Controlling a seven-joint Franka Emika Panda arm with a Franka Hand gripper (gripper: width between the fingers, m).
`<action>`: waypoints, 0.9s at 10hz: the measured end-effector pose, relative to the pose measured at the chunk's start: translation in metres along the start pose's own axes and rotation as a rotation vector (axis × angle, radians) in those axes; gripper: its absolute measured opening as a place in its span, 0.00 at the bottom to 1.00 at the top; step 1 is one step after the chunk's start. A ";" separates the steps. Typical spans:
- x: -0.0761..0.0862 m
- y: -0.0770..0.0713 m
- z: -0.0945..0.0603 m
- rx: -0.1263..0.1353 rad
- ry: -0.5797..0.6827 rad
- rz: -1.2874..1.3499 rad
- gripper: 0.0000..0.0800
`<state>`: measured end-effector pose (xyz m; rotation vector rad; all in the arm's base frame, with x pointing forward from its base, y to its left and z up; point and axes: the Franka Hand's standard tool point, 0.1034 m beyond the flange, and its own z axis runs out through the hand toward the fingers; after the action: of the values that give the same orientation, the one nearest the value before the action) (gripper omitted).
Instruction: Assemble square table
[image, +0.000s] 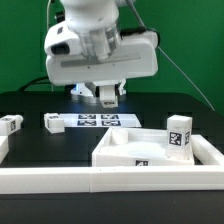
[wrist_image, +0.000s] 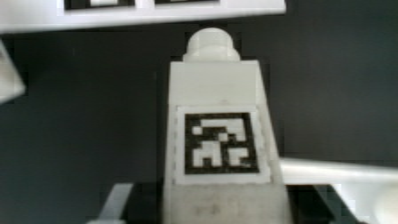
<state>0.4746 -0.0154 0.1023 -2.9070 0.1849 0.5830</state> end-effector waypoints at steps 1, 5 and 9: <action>0.002 0.002 0.002 -0.009 0.062 0.001 0.36; 0.014 0.007 -0.005 -0.050 0.310 -0.004 0.36; 0.035 0.006 -0.031 -0.092 0.549 -0.020 0.36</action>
Offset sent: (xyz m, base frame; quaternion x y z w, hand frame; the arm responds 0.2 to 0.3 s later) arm 0.0000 0.0000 0.0000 0.0000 0.1296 0.0000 0.9916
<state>0.5172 -0.0305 0.1158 -3.0812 0.1992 -0.2293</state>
